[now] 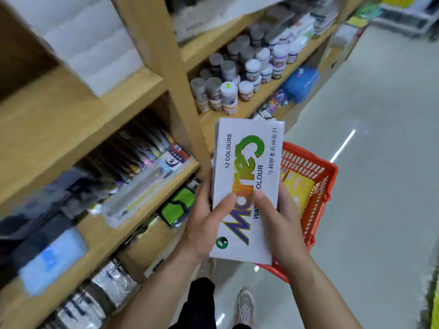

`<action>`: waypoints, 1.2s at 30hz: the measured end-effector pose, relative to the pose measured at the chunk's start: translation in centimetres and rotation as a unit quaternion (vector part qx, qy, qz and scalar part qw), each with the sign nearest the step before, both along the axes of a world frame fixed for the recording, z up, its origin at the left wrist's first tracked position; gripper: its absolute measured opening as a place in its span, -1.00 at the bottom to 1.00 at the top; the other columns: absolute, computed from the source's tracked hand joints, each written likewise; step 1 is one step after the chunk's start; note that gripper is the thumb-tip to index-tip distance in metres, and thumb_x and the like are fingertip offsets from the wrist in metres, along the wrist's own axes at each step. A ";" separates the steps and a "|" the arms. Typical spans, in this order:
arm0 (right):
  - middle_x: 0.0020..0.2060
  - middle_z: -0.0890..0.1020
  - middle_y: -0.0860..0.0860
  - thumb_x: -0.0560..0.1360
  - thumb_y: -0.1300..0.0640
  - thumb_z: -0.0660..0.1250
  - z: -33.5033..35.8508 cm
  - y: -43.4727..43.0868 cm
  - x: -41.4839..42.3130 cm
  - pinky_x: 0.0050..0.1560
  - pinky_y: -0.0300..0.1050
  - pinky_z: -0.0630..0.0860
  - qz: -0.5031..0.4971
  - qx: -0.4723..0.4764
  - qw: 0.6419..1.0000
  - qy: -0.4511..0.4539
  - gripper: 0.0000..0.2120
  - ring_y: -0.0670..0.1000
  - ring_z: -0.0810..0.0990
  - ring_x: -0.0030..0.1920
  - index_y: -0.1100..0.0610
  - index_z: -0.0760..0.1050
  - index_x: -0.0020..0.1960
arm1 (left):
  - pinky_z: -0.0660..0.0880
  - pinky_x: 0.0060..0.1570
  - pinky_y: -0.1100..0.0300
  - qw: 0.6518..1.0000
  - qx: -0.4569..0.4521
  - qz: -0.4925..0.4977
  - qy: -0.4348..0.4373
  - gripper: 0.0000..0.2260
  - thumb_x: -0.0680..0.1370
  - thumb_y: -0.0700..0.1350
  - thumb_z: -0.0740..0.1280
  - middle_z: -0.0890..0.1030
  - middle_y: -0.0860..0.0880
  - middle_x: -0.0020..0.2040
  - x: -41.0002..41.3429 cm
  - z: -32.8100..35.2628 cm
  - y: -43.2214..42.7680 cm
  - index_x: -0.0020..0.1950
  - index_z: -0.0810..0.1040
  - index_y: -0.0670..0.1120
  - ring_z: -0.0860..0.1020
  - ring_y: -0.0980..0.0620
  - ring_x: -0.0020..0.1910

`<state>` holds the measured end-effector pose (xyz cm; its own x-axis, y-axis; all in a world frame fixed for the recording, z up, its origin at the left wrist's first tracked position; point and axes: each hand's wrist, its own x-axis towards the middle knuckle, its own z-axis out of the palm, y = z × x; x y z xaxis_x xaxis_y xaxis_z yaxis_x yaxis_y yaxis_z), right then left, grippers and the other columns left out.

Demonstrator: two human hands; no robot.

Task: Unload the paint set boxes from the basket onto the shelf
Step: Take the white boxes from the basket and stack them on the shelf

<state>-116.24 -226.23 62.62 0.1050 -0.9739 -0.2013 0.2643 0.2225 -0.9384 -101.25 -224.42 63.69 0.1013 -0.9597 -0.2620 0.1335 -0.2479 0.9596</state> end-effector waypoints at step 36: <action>0.11 0.67 -0.38 0.56 -0.20 0.24 17.8 -2.5 28.8 -0.07 -0.53 0.48 0.347 -0.137 0.919 0.130 -0.76 -0.35 0.62 0.09 -0.48 0.50 0.18 | 0.52 0.28 -0.09 0.970 -0.041 0.190 -0.149 -0.28 0.33 0.56 0.28 0.62 0.39 0.22 29.8 14.0 4.1 0.47 0.25 0.46 0.63 0.18 0.18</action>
